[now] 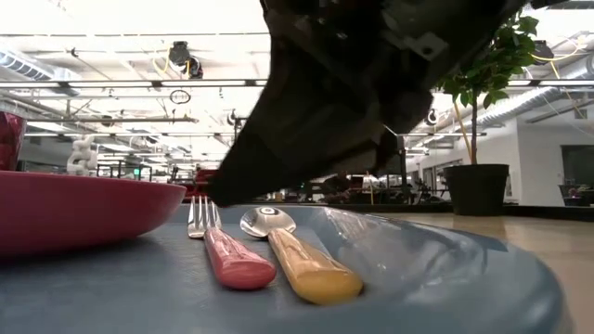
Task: Pick and place plate/cup/fork/spoon on tray
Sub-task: Adjust the pink fork on the blue serving tray
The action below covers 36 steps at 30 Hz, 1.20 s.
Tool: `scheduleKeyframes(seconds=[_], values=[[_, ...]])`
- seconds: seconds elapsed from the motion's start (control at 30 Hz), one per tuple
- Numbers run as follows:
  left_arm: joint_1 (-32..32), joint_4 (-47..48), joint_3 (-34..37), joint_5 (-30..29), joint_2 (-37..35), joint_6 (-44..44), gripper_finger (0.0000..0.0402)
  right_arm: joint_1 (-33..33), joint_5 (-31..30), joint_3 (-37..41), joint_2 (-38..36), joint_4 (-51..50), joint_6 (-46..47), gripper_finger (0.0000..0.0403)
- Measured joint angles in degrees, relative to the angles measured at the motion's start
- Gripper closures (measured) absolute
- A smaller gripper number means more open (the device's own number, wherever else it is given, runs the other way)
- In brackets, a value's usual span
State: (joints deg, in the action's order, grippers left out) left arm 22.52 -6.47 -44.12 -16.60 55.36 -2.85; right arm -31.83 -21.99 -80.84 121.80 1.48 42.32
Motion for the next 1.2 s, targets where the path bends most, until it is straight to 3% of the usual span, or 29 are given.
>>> scheduleKeyframes(seconds=[0.27,1.2], values=[[0.0,-0.8,0.0,0.0,0.0,0.1,0.0229,-0.6,4.6,-0.1,0.4,-0.8,0.6,0.0403],[0.0,-1.1,0.0,0.0,0.0,1.5,0.0229,2.5,7.1,-0.2,3.8,5.7,-2.8,0.0403]])
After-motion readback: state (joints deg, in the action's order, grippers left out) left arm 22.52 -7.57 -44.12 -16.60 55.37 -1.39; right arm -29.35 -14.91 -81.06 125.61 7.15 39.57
